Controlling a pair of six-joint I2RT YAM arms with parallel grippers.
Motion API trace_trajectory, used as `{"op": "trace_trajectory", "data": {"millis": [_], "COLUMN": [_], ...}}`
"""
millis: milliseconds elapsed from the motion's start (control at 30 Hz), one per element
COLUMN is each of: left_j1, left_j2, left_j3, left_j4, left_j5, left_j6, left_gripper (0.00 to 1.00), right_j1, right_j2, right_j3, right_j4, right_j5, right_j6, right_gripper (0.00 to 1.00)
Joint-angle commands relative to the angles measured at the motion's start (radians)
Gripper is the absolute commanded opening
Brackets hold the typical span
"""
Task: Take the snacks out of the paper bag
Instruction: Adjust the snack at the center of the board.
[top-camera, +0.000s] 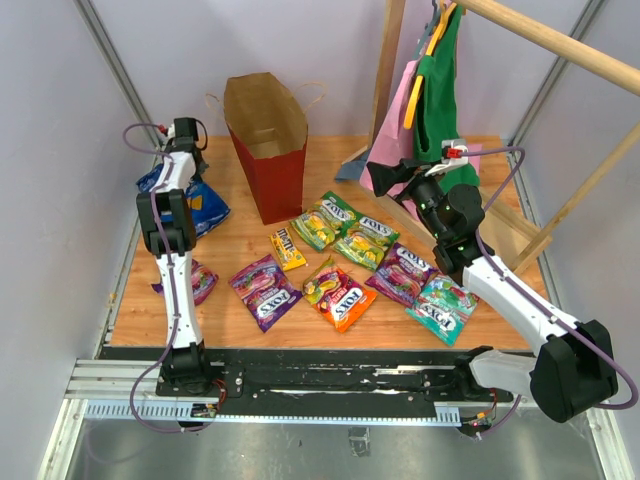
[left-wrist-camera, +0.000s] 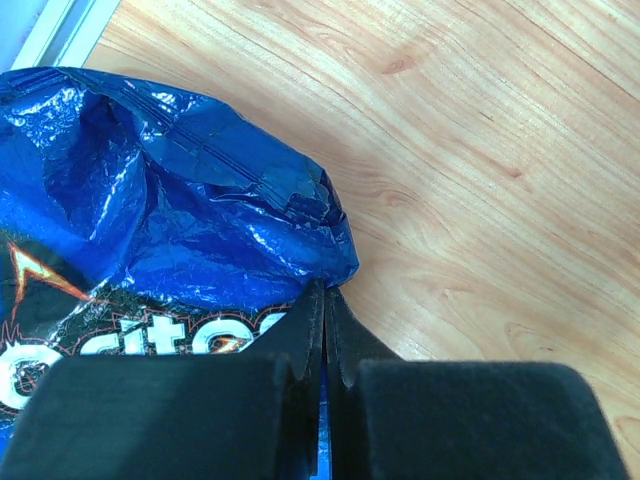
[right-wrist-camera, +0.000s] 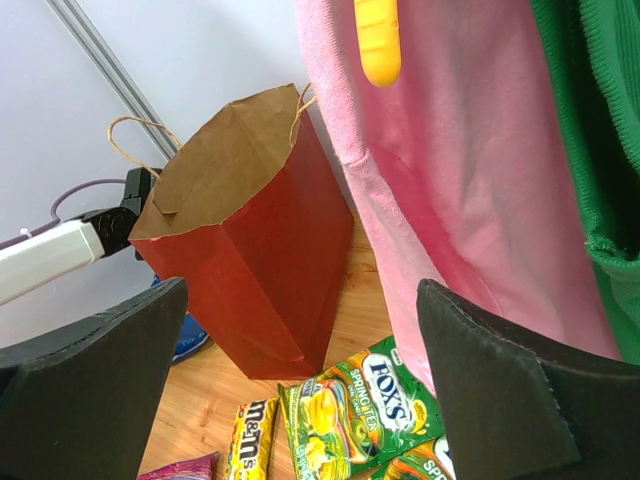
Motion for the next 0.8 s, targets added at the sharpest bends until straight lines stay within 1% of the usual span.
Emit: {"op": "trace_trajectory", "data": {"millis": [0, 167, 367, 467, 733, 767], "left_j1": [-0.024, -0.087, -0.142, -0.146, -0.125, -0.115], "left_j2": [0.035, 0.062, 0.044, 0.026, 0.009, 0.007], "left_j3": [0.052, 0.094, 0.045, 0.013, 0.000, -0.005], "left_j4": [-0.016, 0.021, 0.083, 0.105, 0.083, 0.080], "left_j5": [-0.017, -0.025, 0.055, 0.106, 0.134, 0.152], "left_j6": [0.068, 0.193, 0.281, 0.293, 0.259, 0.244], "left_gripper": [0.01, 0.01, 0.00, 0.01, 0.01, 0.05], "right_j1": [-0.021, -0.021, -0.024, -0.027, -0.031, -0.031], "right_j2": [-0.015, -0.014, -0.018, -0.023, -0.029, -0.029], "right_j3": [-0.004, -0.004, -0.007, -0.009, -0.015, -0.015], "right_j4": [0.037, 0.038, 0.035, 0.035, 0.033, 0.033], "right_j5": [-0.017, -0.017, -0.015, -0.013, -0.017, -0.017], "right_j6": [0.008, 0.010, 0.007, 0.007, 0.011, 0.011], "right_gripper": [0.98, 0.98, 0.98, 0.98, 0.98, 0.98]}}
